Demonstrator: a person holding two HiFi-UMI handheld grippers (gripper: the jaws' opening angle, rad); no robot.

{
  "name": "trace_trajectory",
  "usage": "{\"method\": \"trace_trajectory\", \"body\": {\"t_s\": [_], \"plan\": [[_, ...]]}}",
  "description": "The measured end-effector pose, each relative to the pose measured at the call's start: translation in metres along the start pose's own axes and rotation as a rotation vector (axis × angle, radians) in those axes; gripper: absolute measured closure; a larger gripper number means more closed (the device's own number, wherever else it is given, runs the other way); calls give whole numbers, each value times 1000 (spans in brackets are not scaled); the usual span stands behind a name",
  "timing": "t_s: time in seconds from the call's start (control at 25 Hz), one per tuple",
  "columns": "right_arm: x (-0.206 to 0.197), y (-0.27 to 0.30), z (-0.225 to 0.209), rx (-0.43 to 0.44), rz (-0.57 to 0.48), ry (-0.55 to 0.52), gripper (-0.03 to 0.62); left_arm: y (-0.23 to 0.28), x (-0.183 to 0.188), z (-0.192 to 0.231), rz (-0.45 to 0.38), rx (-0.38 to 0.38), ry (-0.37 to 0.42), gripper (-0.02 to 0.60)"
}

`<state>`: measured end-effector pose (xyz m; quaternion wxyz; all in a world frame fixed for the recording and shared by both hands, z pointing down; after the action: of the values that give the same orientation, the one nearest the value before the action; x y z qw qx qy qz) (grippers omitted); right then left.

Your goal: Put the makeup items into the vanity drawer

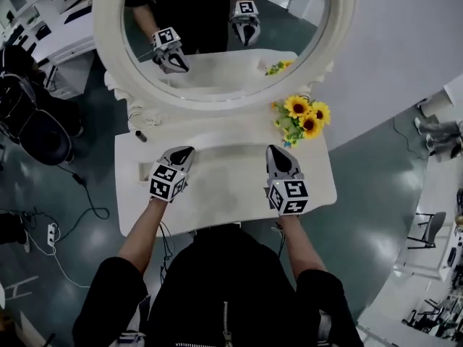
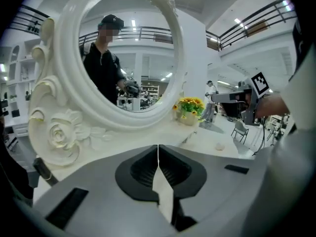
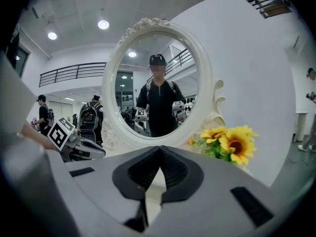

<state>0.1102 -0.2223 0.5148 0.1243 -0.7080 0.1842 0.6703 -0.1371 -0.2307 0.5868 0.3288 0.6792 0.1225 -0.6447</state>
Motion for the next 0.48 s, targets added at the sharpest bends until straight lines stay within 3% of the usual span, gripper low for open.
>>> {"method": "trace_trajectory", "body": {"t_s": [0.48], "plan": [[-21, -137, -108, -412, -7, 75, 589, 122, 31, -142, 3, -392, 68, 560]]}}
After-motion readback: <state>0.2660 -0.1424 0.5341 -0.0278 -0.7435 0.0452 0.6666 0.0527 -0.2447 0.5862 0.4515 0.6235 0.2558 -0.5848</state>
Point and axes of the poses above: the fingertips, and each gripper's own axes: y forward along the fingers, z to its left, x out of its top, the point moved 2 cm from there along -y, backward along the fingers, and after that the axes turned 11 degrees about -z, right-handed, at the moved point
